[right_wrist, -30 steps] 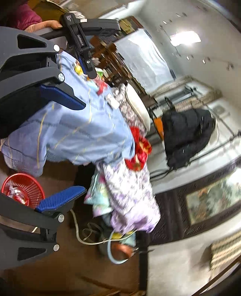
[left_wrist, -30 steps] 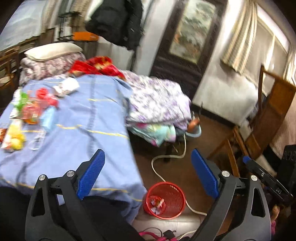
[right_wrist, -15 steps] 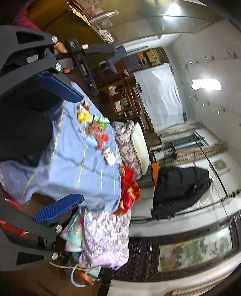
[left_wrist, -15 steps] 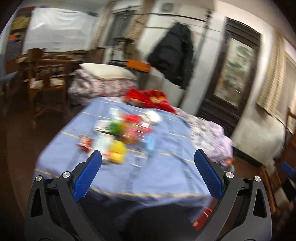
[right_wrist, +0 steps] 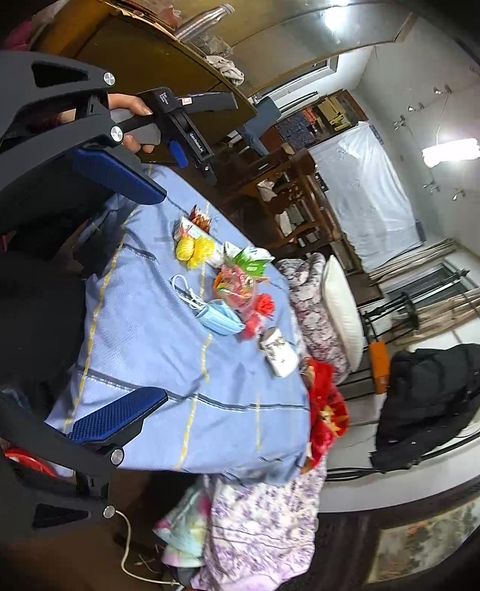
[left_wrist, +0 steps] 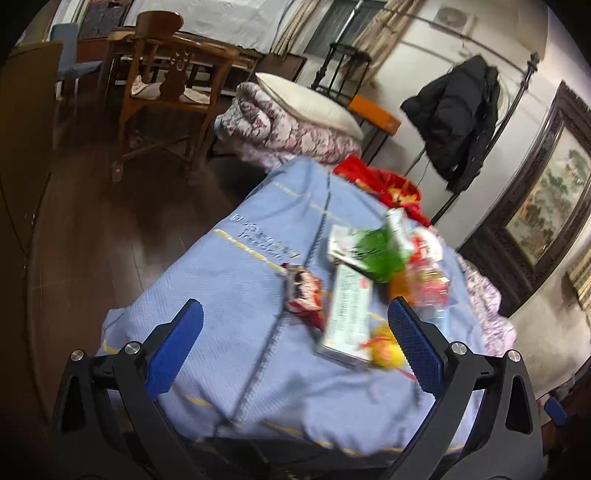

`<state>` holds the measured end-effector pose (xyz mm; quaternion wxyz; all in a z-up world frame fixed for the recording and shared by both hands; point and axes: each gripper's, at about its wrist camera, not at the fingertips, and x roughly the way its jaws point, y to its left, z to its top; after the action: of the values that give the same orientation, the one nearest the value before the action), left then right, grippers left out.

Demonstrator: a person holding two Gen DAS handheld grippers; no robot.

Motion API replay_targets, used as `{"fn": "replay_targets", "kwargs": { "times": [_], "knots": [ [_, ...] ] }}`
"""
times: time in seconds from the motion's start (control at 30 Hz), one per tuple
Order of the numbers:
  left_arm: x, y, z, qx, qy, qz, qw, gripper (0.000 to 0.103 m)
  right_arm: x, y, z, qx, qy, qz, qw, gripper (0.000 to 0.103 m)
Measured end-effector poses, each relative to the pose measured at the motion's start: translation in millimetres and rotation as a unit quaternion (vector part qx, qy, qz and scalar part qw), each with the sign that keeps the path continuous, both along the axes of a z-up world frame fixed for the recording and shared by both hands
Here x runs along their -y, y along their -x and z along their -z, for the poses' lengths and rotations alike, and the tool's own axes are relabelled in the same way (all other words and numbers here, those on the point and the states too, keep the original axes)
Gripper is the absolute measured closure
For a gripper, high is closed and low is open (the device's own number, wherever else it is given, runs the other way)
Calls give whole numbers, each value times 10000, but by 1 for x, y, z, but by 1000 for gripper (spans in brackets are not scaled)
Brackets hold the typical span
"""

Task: Collect trash
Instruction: 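Return both tools to the trash on the bed, then grasp the plastic bottle with the right tool while the left grasps the snack packet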

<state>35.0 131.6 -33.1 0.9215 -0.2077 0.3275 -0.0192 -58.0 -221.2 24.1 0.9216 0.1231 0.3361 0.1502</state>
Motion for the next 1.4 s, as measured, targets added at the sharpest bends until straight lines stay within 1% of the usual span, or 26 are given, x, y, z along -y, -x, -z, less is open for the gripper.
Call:
{"fn": "replay_targets", "kwargs": {
  "times": [0.07, 0.17, 0.27, 0.33, 0.4, 0.43, 0.53, 0.6, 0.67, 0.73, 0.83, 0.93, 1.1, 1.13, 1.17, 1.2, 1.23, 1.3, 1.4],
  "knots": [
    [0, -11, 6, -92, -155, 29, 9998, 7, -4, -7, 9, -73, 55, -15, 10000, 6],
    [3, -28, 15, -208, -362, 92, 9991, 7, -12, -20, 25, -178, 280, -63, 9994, 6],
    [11, -43, 22, -328, -569, 226, 9976, 7, -23, -31, 36, -211, 503, -138, 9984, 6],
    [17, -53, 27, -438, -681, 321, 9962, 7, -30, -38, 41, -230, 551, -165, 9981, 6],
    [21, -61, 34, -615, -783, 383, 9943, 7, -35, -51, 47, -300, 508, -184, 9981, 6],
    [21, -64, 39, -742, -769, 396, 9935, 7, -36, -58, 49, -328, 472, -187, 9982, 6],
    [20, -61, 39, -668, -727, 355, 9945, 7, -42, -82, 51, -358, 316, -174, 9987, 9],
    [21, -61, 40, -652, -775, 343, 9943, 7, -46, -102, 50, -361, 203, -176, 9990, 15],
    [25, -61, 41, -660, -929, 340, 9929, 7, -52, -117, 48, -338, 155, -201, 9991, 19],
    [30, -62, 41, -679, -1073, 325, 9914, 7, -62, -135, 45, -287, 179, -261, 9991, 20],
    [28, -62, 41, -670, -1029, 301, 9920, 7, -76, -157, 38, -151, 362, -282, 9988, 20],
    [26, -61, 40, -655, -939, 280, 9930, 7, -87, -179, 37, -68, 668, -189, 9976, 19],
    [26, -63, 39, -631, -869, 334, 9937, 7, -98, -209, 59, -368, 988, -139, 9943, 19],
    [26, -64, 39, -627, -847, 344, 9938, 7, -98, -210, 62, -389, 986, -160, 9942, 26],
    [26, -64, 39, -621, -820, 349, 9941, 7, -98, -210, 63, -381, 935, -231, 9946, 51],
    [25, -65, 38, -615, -784, 358, 9944, 7, -97, -208, 63, -381, 849, -323, 9951, 60],
    [24, -65, 38, -611, -758, 361, 9946, 7, -94, -204, 61, -324, 765, -324, 9960, 61],
    [23, -65, 37, -605, -687, 365, 9951, 7, -88, -189, 48, -50, 577, -360, 9977, 63],
    [19, -65, 36, -587, -558, 378, 9960, 7, -80, -166, 29, 311, 310, -508, 9977, 63]
  ]
}}
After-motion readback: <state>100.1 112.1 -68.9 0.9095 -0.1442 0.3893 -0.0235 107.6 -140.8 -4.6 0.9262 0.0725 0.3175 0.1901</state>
